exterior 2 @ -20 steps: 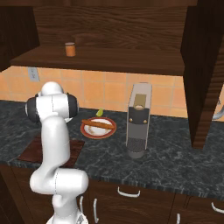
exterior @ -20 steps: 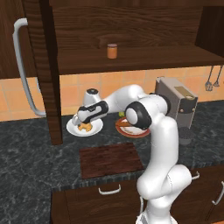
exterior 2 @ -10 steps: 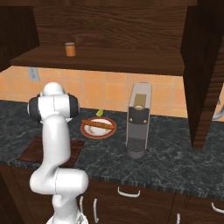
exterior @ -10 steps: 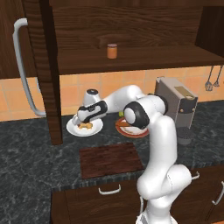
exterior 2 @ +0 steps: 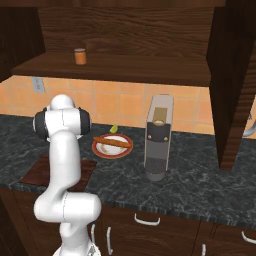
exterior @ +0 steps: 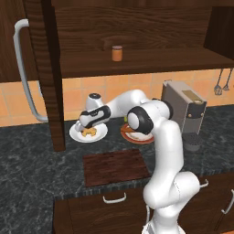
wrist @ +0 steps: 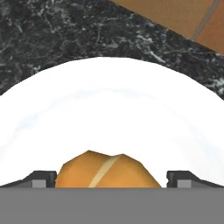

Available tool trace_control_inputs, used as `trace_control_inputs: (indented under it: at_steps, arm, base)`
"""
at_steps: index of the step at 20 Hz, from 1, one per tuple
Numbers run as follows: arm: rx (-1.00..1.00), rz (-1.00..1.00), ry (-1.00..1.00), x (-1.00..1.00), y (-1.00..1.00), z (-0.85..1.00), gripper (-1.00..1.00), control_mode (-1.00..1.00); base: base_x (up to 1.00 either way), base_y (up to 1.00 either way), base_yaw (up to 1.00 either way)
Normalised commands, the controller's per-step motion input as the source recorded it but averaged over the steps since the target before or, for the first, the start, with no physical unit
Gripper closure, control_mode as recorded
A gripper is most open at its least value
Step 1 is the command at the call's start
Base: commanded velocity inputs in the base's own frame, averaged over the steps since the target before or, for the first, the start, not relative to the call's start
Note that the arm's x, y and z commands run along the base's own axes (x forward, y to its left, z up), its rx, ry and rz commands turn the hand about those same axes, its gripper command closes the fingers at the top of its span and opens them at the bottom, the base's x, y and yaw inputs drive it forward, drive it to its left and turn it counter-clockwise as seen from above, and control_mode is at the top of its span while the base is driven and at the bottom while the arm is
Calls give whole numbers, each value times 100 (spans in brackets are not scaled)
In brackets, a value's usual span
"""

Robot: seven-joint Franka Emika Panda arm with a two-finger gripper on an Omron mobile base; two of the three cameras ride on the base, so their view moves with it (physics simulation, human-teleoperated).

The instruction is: From the different types of pastries on the counter, select a croissant and place it on the cutting board. Then retrieve a jar of jam from the cabinet and place it alongside the croissant on the cutting board.

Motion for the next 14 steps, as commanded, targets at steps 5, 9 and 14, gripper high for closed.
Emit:
trace_control_inputs:
  at_steps: [5,9,14]
  arm:
    - [0,3,0,0,0,-4,-100,-100]
    - [1,0,0,0,0,-11,-100,-100]
    - [1,0,0,0,0,-3,-100,-100]
  base:
    - [0,0,0]
    - [0,0,0]
    - [0,0,0]
